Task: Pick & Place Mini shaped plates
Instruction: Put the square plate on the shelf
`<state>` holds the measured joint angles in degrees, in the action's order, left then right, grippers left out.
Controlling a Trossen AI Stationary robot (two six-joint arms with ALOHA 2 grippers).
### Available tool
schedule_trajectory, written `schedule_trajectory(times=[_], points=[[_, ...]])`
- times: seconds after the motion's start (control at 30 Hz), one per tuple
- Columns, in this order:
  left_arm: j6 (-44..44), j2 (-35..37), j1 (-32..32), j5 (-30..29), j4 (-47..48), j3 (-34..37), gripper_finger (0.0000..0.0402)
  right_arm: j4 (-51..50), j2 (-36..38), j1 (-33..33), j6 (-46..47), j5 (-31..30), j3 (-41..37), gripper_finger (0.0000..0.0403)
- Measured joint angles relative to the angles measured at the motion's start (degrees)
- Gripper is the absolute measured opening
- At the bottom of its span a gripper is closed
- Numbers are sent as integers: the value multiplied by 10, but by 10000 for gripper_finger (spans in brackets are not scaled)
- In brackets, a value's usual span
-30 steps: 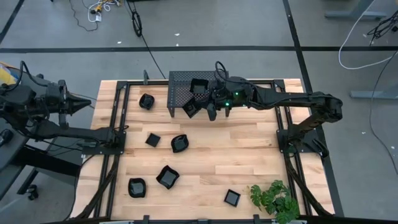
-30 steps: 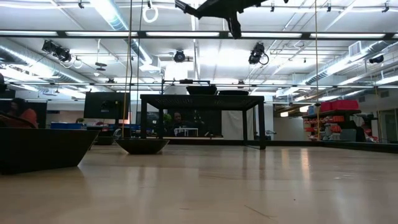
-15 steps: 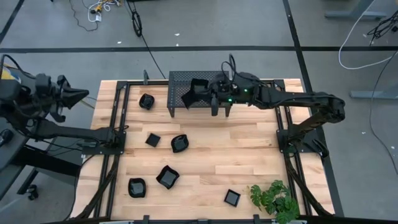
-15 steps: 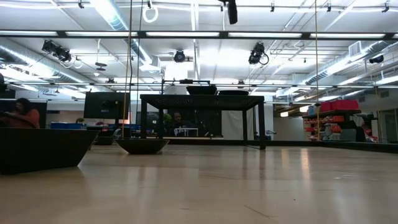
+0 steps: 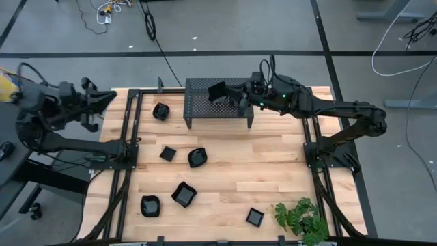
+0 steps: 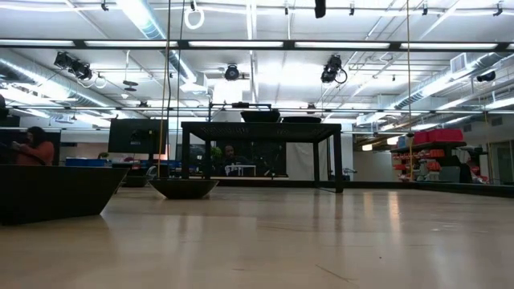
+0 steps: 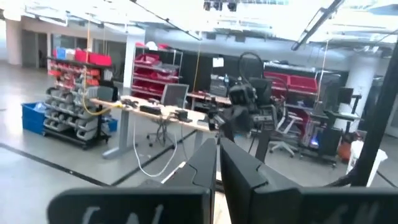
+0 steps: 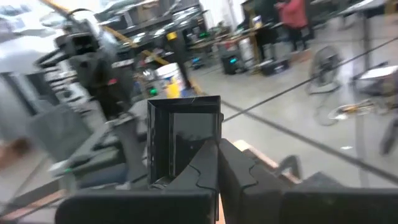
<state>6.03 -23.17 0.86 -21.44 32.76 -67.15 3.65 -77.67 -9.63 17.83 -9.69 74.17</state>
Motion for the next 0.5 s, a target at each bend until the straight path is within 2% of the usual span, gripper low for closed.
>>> schedule_trajectory(times=[0.17,0.27,0.37,0.5], points=[[12,-37,0,0,-28,47,26,3,0,0,-34,-68,0,3],[37,-73,0,-9,-50,65,32,8,0,0,-57,-79,0,3],[43,-117,0,-25,-74,74,59,9,0,0,-63,-79,0,3],[53,-175,0,-55,-120,75,120,7,0,0,-65,-79,0,3]])
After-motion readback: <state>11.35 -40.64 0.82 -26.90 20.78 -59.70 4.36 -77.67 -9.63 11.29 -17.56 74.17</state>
